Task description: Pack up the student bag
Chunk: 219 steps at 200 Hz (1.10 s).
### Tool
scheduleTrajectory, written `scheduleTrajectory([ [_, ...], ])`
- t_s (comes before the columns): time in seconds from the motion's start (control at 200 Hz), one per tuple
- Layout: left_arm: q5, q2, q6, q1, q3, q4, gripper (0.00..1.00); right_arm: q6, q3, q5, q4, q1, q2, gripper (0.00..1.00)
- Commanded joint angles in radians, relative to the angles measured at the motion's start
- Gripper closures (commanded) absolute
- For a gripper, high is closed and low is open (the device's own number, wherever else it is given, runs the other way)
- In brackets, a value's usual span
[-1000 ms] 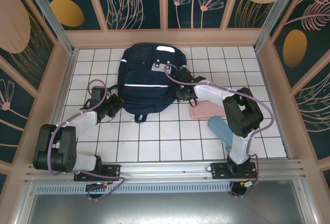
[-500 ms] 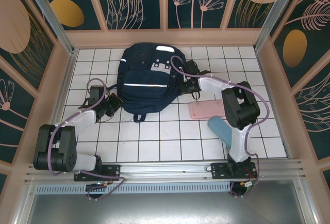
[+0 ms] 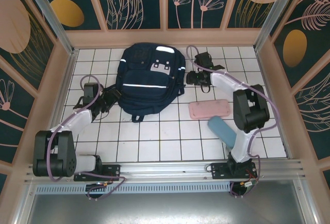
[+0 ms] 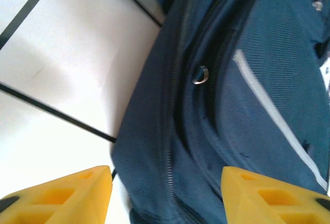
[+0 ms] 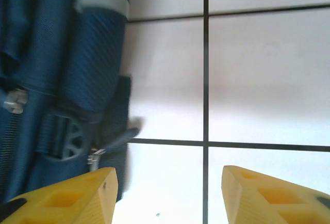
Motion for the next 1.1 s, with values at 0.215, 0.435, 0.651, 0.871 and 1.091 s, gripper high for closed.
scheduleTrajectory([
  [0.215, 0.037, -0.017, 0.096, 0.001, 0.091, -0.014, 0.37, 0.12, 0.216, -0.152, 0.001, 0.083, 0.118, 0.51],
  [0.435, 0.054, -0.021, 0.128, 0.0, 0.099, -0.033, 0.37, 0.181, 0.407, -0.042, -0.098, 0.108, 0.286, 0.63],
  [0.651, 0.054, -0.015, 0.143, -0.001, 0.111, -0.051, 0.38, -0.091, 0.529, 0.023, -0.218, 0.158, 0.377, 0.65],
  [0.871, 0.057, -0.004, 0.142, -0.001, 0.108, -0.049, 0.38, -0.274, 0.625, 0.072, -0.343, 0.17, 0.442, 0.58],
  [1.091, 0.066, -0.001, 0.145, -0.001, 0.106, -0.049, 0.37, -0.368, 0.638, -0.005, -0.372, 0.18, 0.432, 0.52],
])
